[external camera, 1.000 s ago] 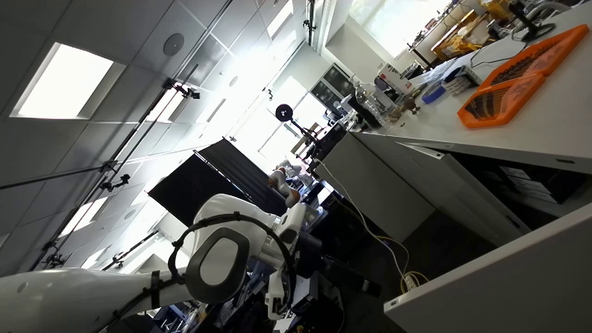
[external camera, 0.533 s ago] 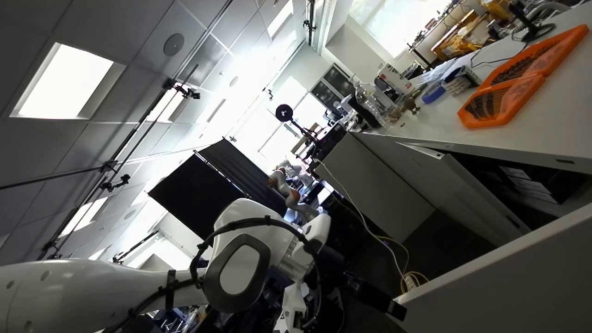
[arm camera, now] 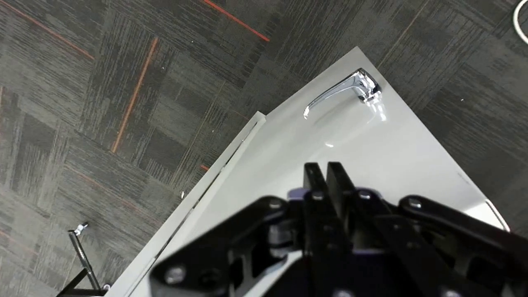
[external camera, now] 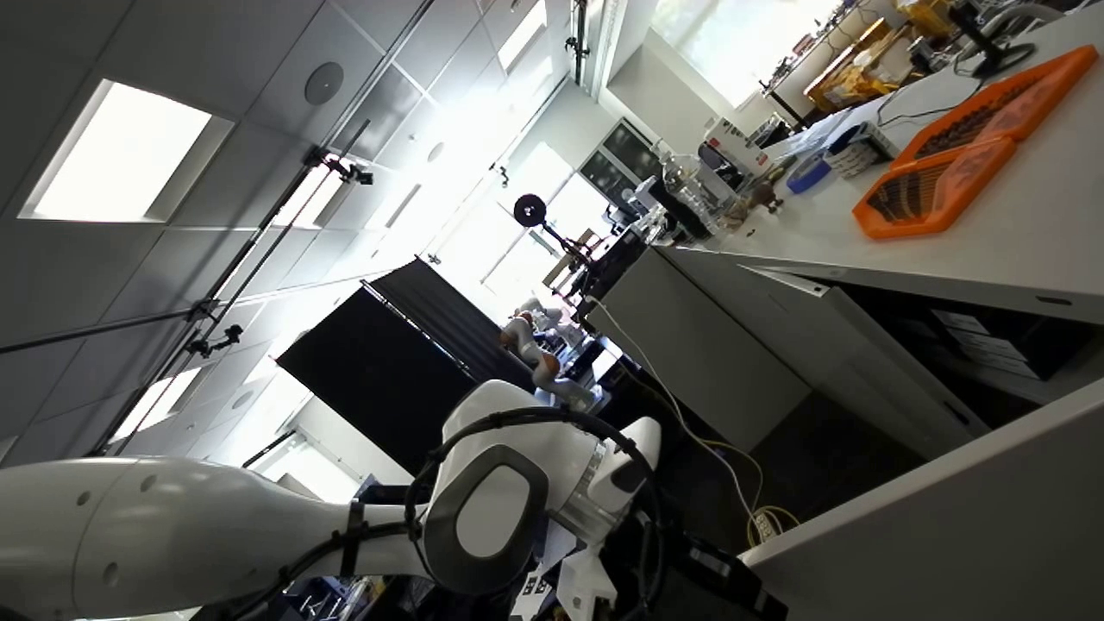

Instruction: Close the cabinet door

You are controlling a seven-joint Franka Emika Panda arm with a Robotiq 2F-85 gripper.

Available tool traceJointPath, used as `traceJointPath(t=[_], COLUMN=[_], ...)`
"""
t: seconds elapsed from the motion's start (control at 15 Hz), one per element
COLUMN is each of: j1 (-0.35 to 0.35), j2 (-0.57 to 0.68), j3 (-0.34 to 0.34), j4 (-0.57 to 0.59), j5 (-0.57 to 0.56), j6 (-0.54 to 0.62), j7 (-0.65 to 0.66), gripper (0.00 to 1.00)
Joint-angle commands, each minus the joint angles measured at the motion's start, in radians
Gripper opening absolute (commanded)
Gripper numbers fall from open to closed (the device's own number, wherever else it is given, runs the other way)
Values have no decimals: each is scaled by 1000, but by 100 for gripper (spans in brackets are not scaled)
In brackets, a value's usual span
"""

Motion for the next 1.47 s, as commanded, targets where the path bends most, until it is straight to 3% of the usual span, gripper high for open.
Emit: traceJointPath(t=[0.0,0.6,0.8,0.87,1.0,1.13,1.4], j1=[9,74,62,109,127,155,325], j2=[95,280,342,359,384,402,456], j3=[-23,-36,30,4,25,0,-179], j4=[25,45,70,79,104,134,192], j5=[-4,165,251,308,377,356,347], j6=[99,447,528,550,584,591,669], j7=[-12,-16,-5,-29,-19,48,136], gripper=[0,0,0,0,0,0,0])
